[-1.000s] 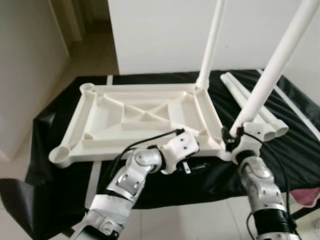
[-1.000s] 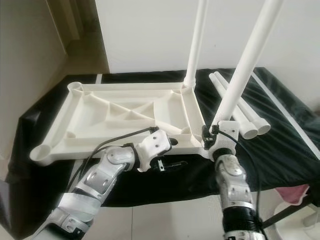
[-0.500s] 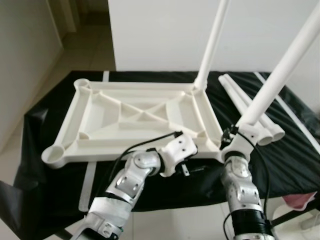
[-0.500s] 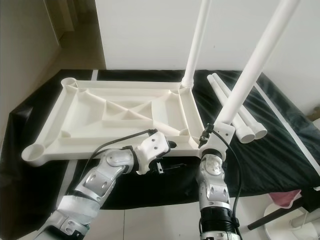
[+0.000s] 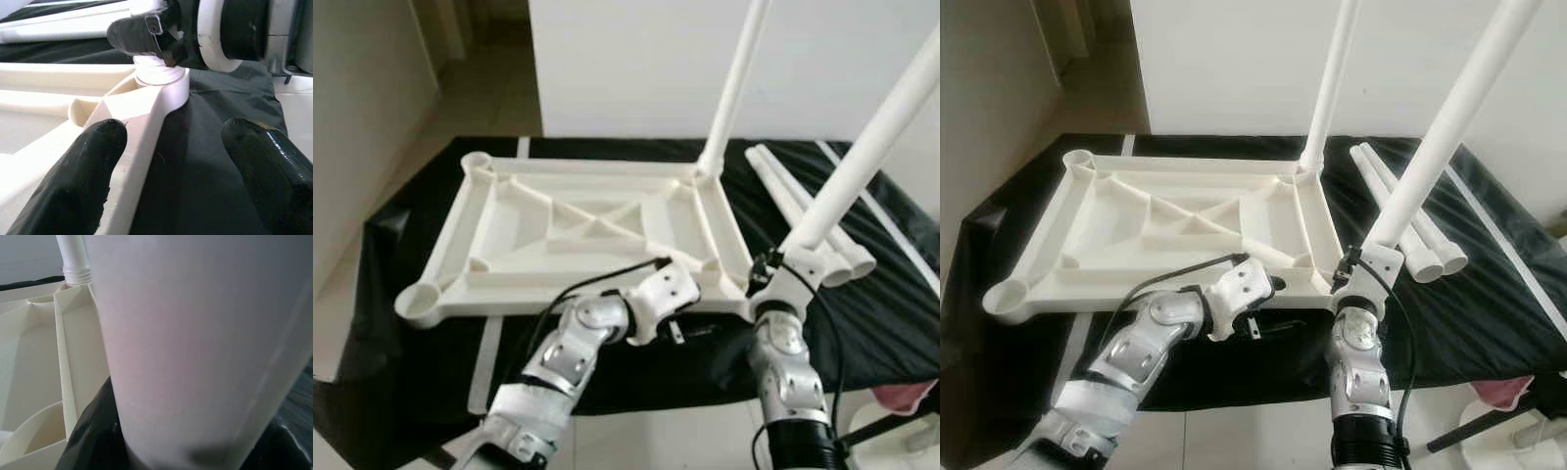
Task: Building children table
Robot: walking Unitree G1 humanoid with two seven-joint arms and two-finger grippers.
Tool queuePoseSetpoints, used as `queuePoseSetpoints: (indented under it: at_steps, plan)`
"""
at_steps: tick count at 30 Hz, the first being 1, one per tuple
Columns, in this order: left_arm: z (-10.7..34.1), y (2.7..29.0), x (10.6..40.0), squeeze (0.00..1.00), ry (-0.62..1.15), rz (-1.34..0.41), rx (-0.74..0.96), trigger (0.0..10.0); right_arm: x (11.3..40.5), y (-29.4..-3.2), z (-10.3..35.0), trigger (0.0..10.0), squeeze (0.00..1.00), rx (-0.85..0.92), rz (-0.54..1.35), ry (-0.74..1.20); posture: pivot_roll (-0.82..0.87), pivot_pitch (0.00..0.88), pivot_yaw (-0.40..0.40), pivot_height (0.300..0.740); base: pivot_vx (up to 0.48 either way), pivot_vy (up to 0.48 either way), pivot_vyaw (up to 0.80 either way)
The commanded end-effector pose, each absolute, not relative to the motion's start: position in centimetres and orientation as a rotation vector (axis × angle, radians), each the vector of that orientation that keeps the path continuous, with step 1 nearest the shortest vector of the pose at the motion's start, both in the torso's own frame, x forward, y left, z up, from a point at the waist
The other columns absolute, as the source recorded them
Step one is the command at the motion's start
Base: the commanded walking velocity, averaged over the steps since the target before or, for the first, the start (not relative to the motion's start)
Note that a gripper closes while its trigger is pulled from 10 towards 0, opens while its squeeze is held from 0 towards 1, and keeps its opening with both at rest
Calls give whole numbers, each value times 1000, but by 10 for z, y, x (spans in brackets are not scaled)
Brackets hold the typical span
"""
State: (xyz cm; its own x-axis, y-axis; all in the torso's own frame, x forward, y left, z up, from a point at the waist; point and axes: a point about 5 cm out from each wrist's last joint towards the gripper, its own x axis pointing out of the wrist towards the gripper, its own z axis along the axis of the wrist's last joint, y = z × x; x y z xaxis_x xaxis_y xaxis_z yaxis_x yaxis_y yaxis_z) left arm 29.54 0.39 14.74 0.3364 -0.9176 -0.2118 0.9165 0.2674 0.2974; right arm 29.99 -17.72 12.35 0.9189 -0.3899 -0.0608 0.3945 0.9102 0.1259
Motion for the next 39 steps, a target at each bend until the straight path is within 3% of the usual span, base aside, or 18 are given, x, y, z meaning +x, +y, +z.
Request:
queuePoseSetpoints:
  at_steps: [1, 3, 4, 13, 14, 15, 16, 30, 39]
  plan:
    - [151, 8, 305, 0, -30, -1099, 414, 10000, 291, -179, 99, 10000, 725, 158, -427, 150, 21, 0, -6, 740, 0, 0, 0]
    - [151, 8, 305, 0, -30, -1099, 414, 10000, 291, -179, 99, 10000, 725, 158, -427, 150, 21, 0, -6, 740, 0, 0, 0]
    - [151, 9, 306, 0, -31, -1097, 413, 10000, 291, -179, 99, 10000, 1000, 157, -430, 147, 21, 0, -4, 740, 0, 0, 0]
    - [157, 11, 311, 0, -48, -1091, 434, 10000, 296, -176, 114, 10000, 1000, 174, -374, 73, 27, 0, -8, 740, 0, 0, 0]
    - [157, 11, 311, 0, -50, -1090, 433, 10000, 296, -173, 117, 10000, 427, 181, -343, 58, 26, 0, -6, 740, 0, 0, 0]
    - [157, 11, 311, 0, -50, -1090, 433, 10000, 296, -173, 117, 10000, 427, 181, -343, 58, 26, 0, -6, 740, 0, 0, 0]
    - [156, 11, 310, 0, -51, -1092, 430, 10000, 296, -173, 119, 10000, 0, 185, -327, 46, 26, 0, -9, 740, 0, 0, 0]
    - [155, 11, 302, 0, -85, -1096, 423, 10000, 282, -185, 131, 10000, 0, 145, -206, -47, 20, 0, -23, 740, 0, 0, 0]
    - [154, 12, 293, 0, -106, -1103, 413, 10000, 277, -218, 143, 10000, 0, 24, 47, -87, 8, 0, -10, 740, 0, 0, 0]
